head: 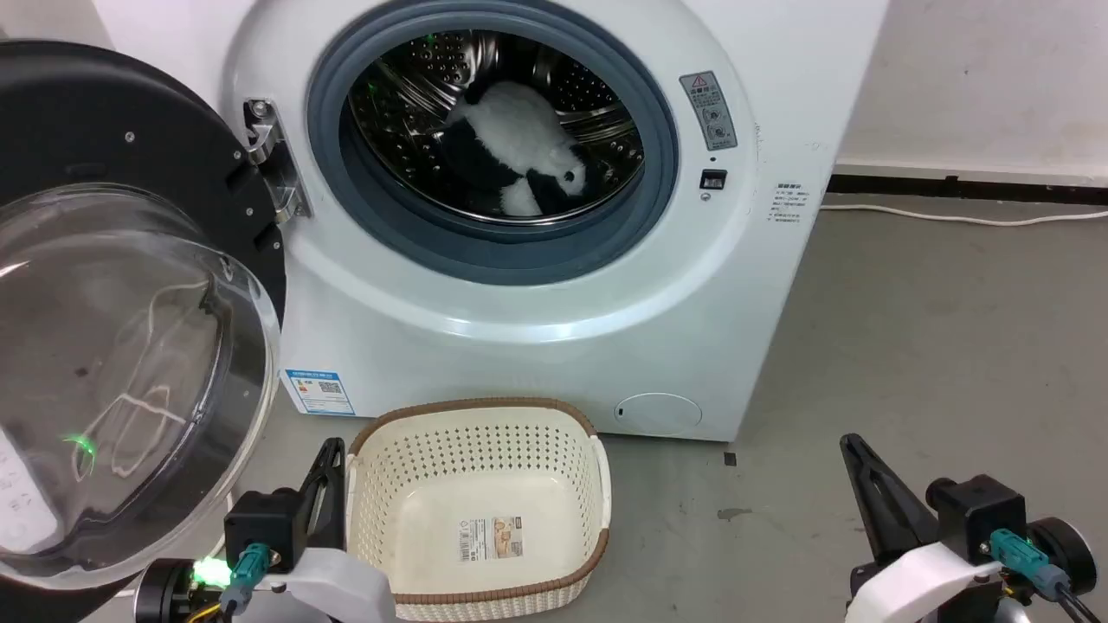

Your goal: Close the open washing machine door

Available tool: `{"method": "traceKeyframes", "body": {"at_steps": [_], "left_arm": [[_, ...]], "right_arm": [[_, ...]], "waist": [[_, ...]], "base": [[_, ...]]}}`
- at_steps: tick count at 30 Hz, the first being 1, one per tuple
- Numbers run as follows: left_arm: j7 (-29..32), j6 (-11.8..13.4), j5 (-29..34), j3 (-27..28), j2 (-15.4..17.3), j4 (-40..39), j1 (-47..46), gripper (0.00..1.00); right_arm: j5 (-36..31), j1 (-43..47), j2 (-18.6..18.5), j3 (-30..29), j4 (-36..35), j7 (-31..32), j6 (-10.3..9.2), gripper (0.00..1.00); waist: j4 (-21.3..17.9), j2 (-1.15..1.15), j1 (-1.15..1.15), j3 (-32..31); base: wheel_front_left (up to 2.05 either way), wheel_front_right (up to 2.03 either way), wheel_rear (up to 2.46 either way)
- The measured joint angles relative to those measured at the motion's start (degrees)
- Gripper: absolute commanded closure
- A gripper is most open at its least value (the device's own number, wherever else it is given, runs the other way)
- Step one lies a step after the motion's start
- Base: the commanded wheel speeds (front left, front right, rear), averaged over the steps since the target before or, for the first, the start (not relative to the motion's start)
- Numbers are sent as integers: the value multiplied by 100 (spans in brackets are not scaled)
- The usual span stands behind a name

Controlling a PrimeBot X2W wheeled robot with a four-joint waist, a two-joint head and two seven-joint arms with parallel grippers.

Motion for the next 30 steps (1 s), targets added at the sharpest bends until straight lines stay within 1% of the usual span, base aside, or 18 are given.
{"method": "traceKeyframes", "body": {"at_steps": [30], "left_arm": [[0, 0, 0, 3, 0, 0, 0, 100]], "right_arm": [[0, -2, 0, 2, 0, 0, 0, 100]], "waist": [[0, 0, 0, 0]], "base": [[0, 0, 0]]}}
